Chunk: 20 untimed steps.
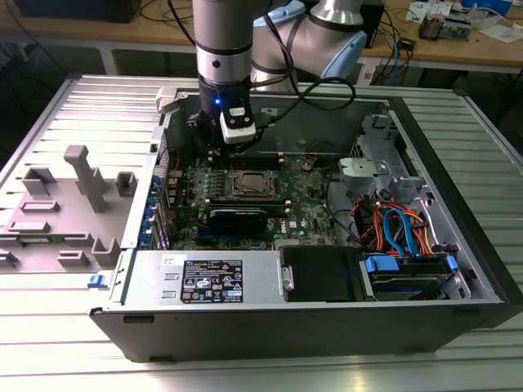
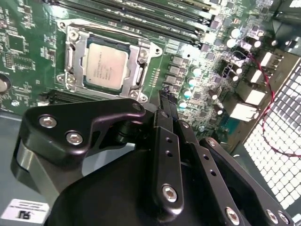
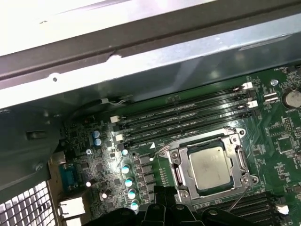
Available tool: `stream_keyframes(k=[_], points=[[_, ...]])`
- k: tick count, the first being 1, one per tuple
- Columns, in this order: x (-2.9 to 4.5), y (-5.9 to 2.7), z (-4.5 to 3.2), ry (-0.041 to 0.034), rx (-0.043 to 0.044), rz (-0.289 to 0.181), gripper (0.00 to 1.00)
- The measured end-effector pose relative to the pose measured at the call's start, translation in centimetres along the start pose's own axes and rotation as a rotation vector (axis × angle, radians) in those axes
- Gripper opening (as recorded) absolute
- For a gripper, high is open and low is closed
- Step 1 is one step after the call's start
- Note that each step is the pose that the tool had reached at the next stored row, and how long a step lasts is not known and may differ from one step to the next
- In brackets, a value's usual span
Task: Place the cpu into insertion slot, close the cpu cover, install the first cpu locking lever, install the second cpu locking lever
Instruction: 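Install the first cpu locking lever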
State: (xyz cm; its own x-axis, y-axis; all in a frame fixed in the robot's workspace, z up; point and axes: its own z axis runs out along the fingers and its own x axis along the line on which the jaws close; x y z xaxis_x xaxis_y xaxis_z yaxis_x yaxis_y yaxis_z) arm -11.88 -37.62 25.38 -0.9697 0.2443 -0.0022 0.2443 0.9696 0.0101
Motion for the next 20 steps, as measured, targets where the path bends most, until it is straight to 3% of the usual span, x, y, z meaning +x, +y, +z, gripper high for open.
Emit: stream_keyframes(k=[1, 3, 8, 16, 20], points=[[0.38, -0.10, 0.06, -0.0084, -0.0021, 0.000, 0.11], [0.45, -0.11, 0.07, -0.0162, -0.0041, -0.005, 0.11], [0.61, -0.15, 0.07, -0.0165, -0.0048, -0.048, 0.11], [0.65, -0.17, 0.07, -0.0148, -0.0062, -0.181, 0.11], [1.09, -0.28, 0.07, -0.0148, -0.0065, -0.201, 0.11]])
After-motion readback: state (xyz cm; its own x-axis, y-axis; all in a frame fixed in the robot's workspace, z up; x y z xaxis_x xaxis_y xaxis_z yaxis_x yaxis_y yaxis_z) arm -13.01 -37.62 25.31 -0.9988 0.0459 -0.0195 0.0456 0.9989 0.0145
